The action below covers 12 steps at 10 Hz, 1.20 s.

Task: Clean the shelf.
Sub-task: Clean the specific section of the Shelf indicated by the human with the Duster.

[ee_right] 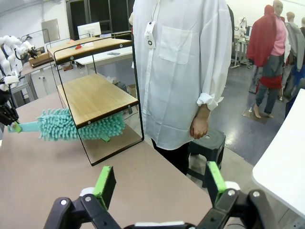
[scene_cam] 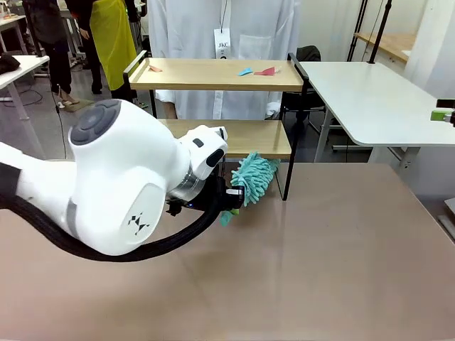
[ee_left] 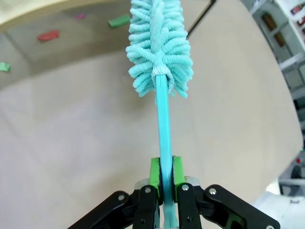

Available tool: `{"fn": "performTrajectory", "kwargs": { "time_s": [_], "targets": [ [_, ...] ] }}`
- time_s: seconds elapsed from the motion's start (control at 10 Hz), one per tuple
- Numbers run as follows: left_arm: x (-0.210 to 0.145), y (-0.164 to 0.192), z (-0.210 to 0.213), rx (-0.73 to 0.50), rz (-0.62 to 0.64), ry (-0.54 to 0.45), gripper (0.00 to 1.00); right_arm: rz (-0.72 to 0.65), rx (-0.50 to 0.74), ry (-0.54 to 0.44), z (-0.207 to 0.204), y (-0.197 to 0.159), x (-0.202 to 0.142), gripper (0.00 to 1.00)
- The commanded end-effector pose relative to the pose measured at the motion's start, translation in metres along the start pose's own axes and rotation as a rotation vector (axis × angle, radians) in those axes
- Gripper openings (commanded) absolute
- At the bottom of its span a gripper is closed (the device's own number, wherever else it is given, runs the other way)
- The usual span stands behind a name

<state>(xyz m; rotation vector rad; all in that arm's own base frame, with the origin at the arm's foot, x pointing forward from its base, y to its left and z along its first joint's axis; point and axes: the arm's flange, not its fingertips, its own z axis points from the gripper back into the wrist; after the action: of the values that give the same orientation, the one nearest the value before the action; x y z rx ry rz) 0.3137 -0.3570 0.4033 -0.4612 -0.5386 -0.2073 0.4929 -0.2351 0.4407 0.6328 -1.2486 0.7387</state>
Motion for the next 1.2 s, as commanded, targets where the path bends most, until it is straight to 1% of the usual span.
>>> {"fn": "performTrajectory", "kwargs": {
  "time_s": [0.0,0.1,0.3,0.6,0.9,1.1],
  "targets": [
    [0.017,-0.016,-0.031,0.024,0.065,-0.102,0.13,0.005,-0.001,0.0,-0.001,0.001,0.004,1.0],
    [0.022,-0.019,-0.042,0.048,0.079,-0.126,0.13,0.005,-0.001,0.0,-0.001,0.001,0.004,1.0],
    [0.024,-0.027,-0.062,0.027,0.072,-0.114,0.13,0.005,-0.001,0.0,-0.001,0.001,0.004,1.0],
    [0.02,-0.037,-0.086,-0.024,0.095,-0.063,0.13,0.005,-0.001,0.0,-0.001,0.001,0.004,1.0],
    [0.013,-0.043,-0.104,0.004,0.112,-0.032,0.13,0.005,-0.001,0.0,-0.001,0.001,0.004,1.0],
    [0.004,-0.046,-0.121,-0.005,0.111,0.008,0.13,0.005,-0.001,0.0,-0.001,0.001,0.004,1.0]
  ]
}}
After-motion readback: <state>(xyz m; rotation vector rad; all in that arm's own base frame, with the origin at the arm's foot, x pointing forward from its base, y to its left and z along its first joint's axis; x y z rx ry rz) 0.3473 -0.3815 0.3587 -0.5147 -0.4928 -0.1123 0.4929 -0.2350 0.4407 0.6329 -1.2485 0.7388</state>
